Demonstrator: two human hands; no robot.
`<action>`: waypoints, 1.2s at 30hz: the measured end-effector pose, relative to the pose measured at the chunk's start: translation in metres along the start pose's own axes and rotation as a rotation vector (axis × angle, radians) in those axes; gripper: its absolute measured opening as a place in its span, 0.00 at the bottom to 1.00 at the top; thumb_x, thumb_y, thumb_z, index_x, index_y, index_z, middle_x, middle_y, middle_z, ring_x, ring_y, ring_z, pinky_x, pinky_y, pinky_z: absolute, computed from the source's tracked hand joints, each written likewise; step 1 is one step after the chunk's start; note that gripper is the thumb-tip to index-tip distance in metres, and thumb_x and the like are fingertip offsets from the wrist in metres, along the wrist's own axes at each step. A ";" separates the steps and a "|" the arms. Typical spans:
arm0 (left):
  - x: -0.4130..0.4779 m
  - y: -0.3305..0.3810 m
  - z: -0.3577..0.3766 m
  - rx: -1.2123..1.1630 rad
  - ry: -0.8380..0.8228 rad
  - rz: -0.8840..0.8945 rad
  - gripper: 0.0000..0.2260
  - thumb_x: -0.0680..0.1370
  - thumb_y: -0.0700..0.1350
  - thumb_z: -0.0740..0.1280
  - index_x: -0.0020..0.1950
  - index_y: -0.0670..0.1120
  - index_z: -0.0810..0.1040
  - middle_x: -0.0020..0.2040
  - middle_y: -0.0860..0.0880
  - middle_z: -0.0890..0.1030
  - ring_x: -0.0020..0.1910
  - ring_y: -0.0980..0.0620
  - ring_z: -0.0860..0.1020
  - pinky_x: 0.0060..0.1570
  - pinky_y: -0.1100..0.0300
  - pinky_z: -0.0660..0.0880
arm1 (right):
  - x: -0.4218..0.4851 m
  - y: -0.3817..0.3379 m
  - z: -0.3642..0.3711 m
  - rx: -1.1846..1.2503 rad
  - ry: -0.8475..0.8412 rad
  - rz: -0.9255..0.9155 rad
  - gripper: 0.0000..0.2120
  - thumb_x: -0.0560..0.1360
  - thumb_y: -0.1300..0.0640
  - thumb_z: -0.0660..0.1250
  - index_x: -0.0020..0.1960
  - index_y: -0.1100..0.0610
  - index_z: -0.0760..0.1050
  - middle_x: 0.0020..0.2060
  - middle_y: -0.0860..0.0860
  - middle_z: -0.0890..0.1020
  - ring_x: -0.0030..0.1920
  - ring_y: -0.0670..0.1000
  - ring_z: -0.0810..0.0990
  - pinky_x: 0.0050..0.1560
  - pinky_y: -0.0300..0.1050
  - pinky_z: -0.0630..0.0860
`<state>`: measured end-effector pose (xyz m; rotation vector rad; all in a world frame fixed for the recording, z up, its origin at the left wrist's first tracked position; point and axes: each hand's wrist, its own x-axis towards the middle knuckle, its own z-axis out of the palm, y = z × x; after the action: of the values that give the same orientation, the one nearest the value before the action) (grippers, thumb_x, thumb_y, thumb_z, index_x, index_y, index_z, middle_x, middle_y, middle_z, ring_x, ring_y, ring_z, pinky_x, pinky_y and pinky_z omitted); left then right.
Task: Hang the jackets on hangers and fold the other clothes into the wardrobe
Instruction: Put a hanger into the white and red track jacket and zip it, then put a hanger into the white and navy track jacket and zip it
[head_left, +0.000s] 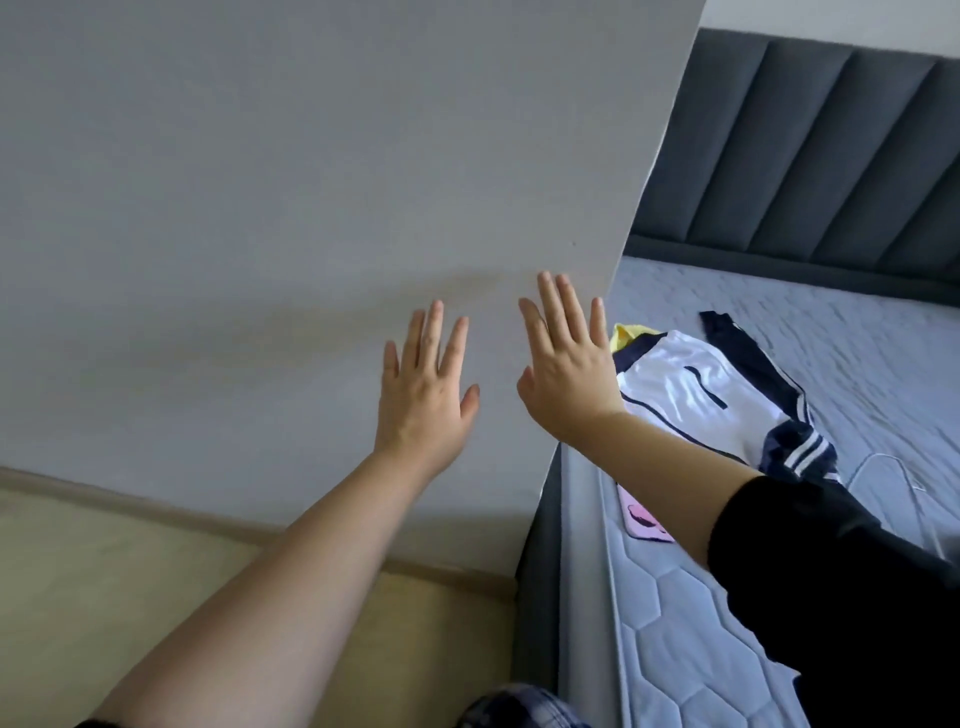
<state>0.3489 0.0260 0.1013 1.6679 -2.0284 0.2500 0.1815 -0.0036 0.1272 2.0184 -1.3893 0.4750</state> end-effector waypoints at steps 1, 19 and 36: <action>-0.010 0.017 0.004 -0.001 -0.030 -0.015 0.32 0.80 0.52 0.58 0.79 0.46 0.46 0.79 0.44 0.42 0.78 0.45 0.43 0.73 0.43 0.47 | -0.013 0.010 0.000 0.011 -0.024 0.001 0.36 0.63 0.58 0.70 0.70 0.62 0.68 0.73 0.61 0.63 0.74 0.61 0.61 0.70 0.64 0.58; -0.095 0.239 0.196 -0.055 -0.635 0.083 0.33 0.81 0.50 0.58 0.79 0.51 0.42 0.79 0.46 0.40 0.78 0.45 0.44 0.74 0.44 0.51 | -0.282 0.183 0.094 0.128 -0.788 0.325 0.32 0.75 0.55 0.60 0.75 0.60 0.52 0.77 0.57 0.45 0.77 0.58 0.43 0.75 0.59 0.44; -0.160 0.233 0.254 -0.030 -0.695 0.013 0.29 0.81 0.59 0.53 0.79 0.56 0.46 0.79 0.50 0.44 0.78 0.50 0.42 0.74 0.44 0.43 | -0.297 0.237 0.133 0.312 -0.832 0.662 0.12 0.71 0.66 0.60 0.54 0.58 0.72 0.49 0.57 0.77 0.54 0.61 0.75 0.51 0.47 0.70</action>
<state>0.0802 0.1070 -0.1552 1.8936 -2.5005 -0.4162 -0.1578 0.0558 -0.0819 2.0441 -2.6659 0.0961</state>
